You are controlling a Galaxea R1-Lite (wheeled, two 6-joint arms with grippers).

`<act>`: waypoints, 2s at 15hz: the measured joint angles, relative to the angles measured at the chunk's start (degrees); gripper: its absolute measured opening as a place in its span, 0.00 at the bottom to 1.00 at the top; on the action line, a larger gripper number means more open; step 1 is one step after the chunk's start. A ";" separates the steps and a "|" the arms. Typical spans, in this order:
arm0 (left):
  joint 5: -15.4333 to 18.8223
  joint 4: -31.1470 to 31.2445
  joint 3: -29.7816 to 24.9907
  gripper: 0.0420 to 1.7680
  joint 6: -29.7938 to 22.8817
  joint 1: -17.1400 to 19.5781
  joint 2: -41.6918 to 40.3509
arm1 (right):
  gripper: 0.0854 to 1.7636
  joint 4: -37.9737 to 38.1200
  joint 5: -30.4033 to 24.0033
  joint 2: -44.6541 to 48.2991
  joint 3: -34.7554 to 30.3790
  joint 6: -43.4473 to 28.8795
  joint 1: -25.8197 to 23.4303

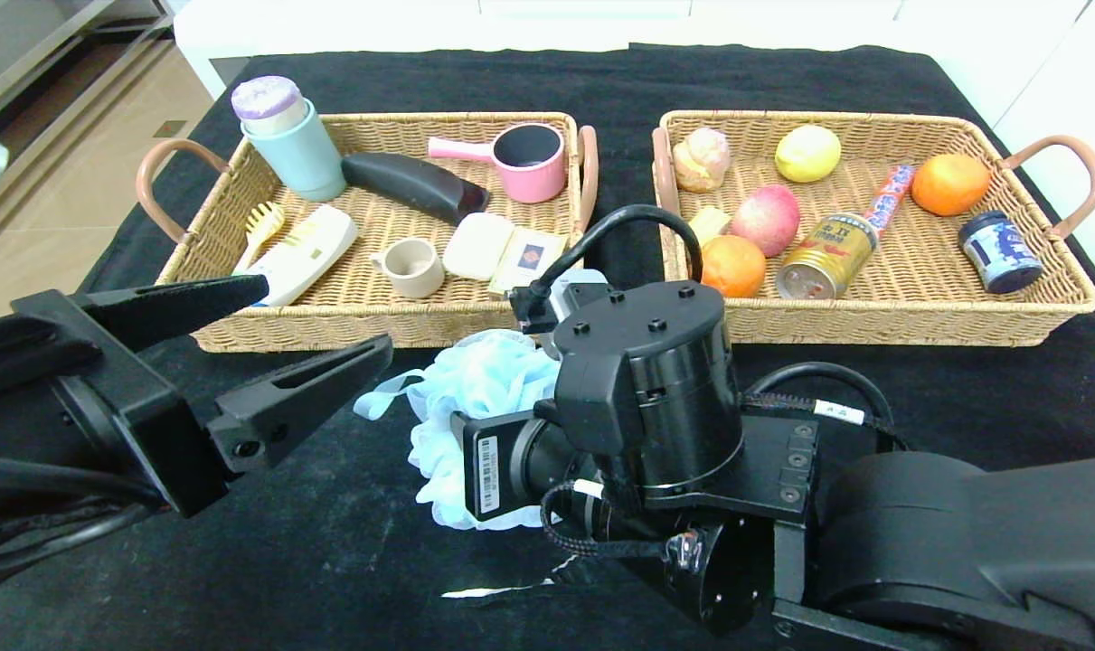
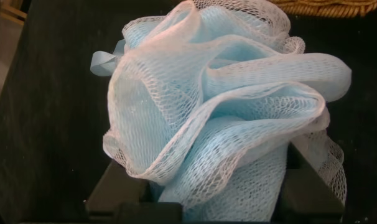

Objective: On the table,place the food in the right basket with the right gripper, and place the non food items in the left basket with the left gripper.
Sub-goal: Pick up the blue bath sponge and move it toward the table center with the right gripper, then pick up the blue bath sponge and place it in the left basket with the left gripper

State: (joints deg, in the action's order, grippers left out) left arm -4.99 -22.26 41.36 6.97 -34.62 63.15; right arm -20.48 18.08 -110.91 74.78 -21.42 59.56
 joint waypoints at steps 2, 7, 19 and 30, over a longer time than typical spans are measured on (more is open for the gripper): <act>0.02 0.00 -0.05 0.97 0.02 -0.10 0.05 | 0.61 0.04 0.00 0.02 0.00 0.06 0.00; 0.13 0.00 -0.40 0.97 0.02 -0.18 0.52 | 0.78 0.11 0.00 0.88 -0.02 1.83 0.41; 0.37 -0.01 -0.88 0.97 0.00 -0.18 1.24 | 0.93 0.20 2.07 5.97 -3.75 2.54 2.78; 0.37 -0.11 -1.82 0.97 0.02 -0.27 2.95 | 0.96 -0.18 1.93 15.54 -16.09 8.94 0.66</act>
State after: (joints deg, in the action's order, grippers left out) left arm -4.62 -22.37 39.55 7.00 -34.89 66.10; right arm -20.66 20.00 -95.37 58.69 -12.48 60.22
